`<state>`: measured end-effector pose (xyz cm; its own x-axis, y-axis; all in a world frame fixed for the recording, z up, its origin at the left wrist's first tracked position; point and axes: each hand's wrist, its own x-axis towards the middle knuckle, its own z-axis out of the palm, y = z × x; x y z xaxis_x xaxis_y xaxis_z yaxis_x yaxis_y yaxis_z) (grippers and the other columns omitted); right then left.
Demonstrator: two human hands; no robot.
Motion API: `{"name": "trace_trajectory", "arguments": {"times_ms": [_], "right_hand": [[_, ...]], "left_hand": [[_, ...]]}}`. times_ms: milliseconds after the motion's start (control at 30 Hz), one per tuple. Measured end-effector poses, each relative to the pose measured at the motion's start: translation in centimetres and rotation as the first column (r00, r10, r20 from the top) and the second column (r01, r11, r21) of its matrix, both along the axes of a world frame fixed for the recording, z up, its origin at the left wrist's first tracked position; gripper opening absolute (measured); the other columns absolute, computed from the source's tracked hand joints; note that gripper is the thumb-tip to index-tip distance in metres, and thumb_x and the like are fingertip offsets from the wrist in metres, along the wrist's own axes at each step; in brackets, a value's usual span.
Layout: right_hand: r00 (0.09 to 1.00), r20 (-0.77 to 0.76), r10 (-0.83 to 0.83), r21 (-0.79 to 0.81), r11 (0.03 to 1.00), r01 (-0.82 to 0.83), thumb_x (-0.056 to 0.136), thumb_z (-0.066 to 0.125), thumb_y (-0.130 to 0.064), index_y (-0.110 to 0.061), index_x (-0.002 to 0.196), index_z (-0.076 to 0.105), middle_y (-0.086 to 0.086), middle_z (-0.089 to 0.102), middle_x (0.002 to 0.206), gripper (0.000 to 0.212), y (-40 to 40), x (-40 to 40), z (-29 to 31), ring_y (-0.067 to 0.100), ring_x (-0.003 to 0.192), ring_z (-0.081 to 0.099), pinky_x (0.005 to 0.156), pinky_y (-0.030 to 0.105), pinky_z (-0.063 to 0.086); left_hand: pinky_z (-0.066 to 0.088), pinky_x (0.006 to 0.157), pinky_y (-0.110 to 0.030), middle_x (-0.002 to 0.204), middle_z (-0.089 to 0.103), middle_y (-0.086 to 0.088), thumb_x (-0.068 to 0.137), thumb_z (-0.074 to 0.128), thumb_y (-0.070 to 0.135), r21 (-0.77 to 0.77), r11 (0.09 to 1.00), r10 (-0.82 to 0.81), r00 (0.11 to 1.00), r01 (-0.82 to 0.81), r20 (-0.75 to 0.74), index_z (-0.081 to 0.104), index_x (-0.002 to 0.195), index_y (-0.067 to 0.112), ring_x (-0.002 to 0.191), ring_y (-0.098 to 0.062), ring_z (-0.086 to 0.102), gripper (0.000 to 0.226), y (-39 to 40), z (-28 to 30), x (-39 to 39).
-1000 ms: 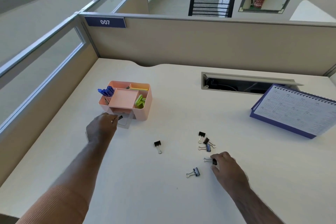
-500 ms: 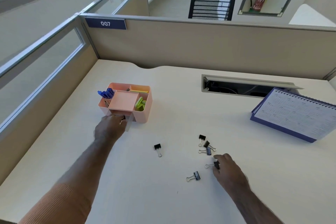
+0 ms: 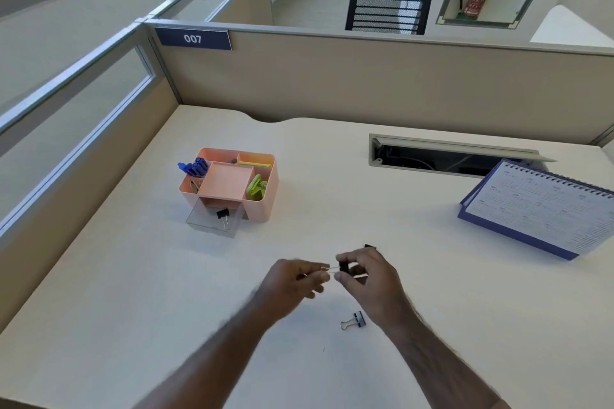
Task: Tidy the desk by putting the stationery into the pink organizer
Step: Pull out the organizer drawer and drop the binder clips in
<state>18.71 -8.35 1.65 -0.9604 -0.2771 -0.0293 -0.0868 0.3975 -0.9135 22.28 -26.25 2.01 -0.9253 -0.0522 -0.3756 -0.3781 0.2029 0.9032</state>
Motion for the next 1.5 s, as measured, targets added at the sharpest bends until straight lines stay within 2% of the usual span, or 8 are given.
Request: {"name": "trace_trajectory", "arguments": {"times_ms": [233, 300, 400, 567, 667, 833, 1167, 1500], "right_hand": [[0.999, -0.035, 0.020, -0.048, 0.999, -0.022, 0.083, 0.073, -0.013, -0.025, 0.111, 0.066, -0.010, 0.058, 0.107, 0.032, -1.3, 0.0, 0.6, 0.005, 0.086, 0.066, 0.072, 0.016, 0.054], [1.000, -0.022, -0.004, -0.008, 1.000, 0.004, 0.085, 0.069, -0.013, -0.029, 0.117, 0.060, -0.011, 0.055, 0.111, 0.037, -0.7, 0.1, 0.0, 0.006, 0.087, 0.065, 0.075, 0.018, 0.054], [0.998, 0.055, 0.023, 0.370, 0.928, -0.042, 0.087, 0.062, -0.026, -0.039, 0.114, 0.056, -0.014, 0.050, 0.115, 0.030, 1.4, 0.3, -1.7, 0.004, 0.094, 0.060, 0.083, 0.033, 0.052], [0.958, 0.242, 0.152, 0.725, 0.628, -0.283, 0.084, 0.057, -0.044, -0.039, 0.122, 0.050, -0.008, 0.045, 0.121, 0.039, 2.8, 2.9, -3.8, 0.017, 0.113, 0.048, 0.070, 0.031, 0.040], [0.968, 0.198, 0.153, 0.740, 0.625, -0.250, 0.088, 0.054, -0.034, -0.036, 0.120, 0.051, -0.007, 0.043, 0.119, 0.032, 2.9, 3.9, -4.8, 0.017, 0.110, 0.047, 0.071, 0.033, 0.050], [0.981, 0.151, 0.124, 0.748, 0.634, -0.196, 0.091, 0.044, -0.013, -0.034, 0.112, 0.051, -0.009, 0.043, 0.114, 0.030, 3.1, 4.0, -5.8, 0.014, 0.106, 0.047, 0.069, 0.036, 0.053], [0.988, 0.146, 0.050, 0.671, 0.729, -0.136, 0.088, 0.047, -0.017, -0.031, 0.091, 0.047, -0.010, 0.047, 0.097, 0.015, 3.4, 3.4, -5.5, 0.012, 0.087, 0.053, 0.066, 0.034, 0.049], [0.986, 0.164, -0.002, 0.561, 0.823, -0.091, 0.080, 0.057, -0.020, -0.040, 0.074, 0.047, -0.013, 0.058, 0.087, 0.023, 4.0, 2.6, -5.0, 0.007, 0.080, 0.058, 0.069, 0.034, 0.052]], "left_hand": [[0.058, 0.068, -0.029, 0.085, 0.075, -0.014, 0.092, 0.064, 0.007, 0.290, 0.922, 0.245, 0.966, -0.258, 0.082, 0.073, 0.098, 0.001, 0.076, -0.023, 0.071, 0.012, -0.6, 1.1, 0.0], [0.055, 0.060, -0.026, 0.082, 0.075, -0.008, 0.091, 0.065, 0.007, 0.195, 0.940, 0.282, 0.959, -0.279, 0.013, 0.074, 0.092, 0.006, 0.069, -0.022, 0.068, 0.009, -2.1, 1.5, -0.5], [0.048, 0.055, -0.026, 0.080, 0.076, 0.001, 0.087, 0.071, 0.015, -0.117, 0.907, 0.385, 0.908, -0.406, -0.165, 0.077, 0.083, 0.016, 0.055, -0.012, 0.064, 0.007, -6.6, 1.8, -1.6], [0.054, 0.066, -0.034, 0.092, 0.076, -0.005, 0.085, 0.072, 0.035, -0.595, 0.606, 0.390, 0.849, -0.528, -0.356, 0.078, 0.099, 0.019, 0.074, -0.020, 0.066, 0.022, -14.4, 2.8, -2.5], [0.050, 0.060, -0.030, 0.104, 0.075, -0.005, 0.086, 0.072, 0.035, -0.749, 0.461, 0.342, 0.874, -0.476, -0.345, 0.078, 0.103, 0.018, 0.079, -0.020, 0.063, 0.025, -16.3, 2.5, -2.9], [0.050, 0.057, -0.028, 0.099, 0.076, -0.002, 0.084, 0.075, 0.035, -0.851, 0.410, 0.227, 0.941, -0.327, -0.252, 0.078, 0.100, 0.020, 0.075, -0.015, 0.060, 0.023, -16.5, 1.3, -3.7], [0.059, 0.060, -0.031, 0.103, 0.076, 0.002, 0.082, 0.076, 0.039, -0.957, 0.242, 0.040, 0.987, -0.161, -0.156, 0.073, 0.117, 0.025, 0.080, -0.021, 0.073, 0.038, -16.5, -0.3, -5.9], [0.058, 0.067, -0.032, 0.101, 0.074, 0.004, 0.087, 0.070, 0.030, -0.935, 0.355, 0.020, 1.000, -0.013, -0.006, 0.077, 0.104, 0.024, 0.087, -0.018, 0.067, 0.020, -17.9, -2.7, -7.5]]}}
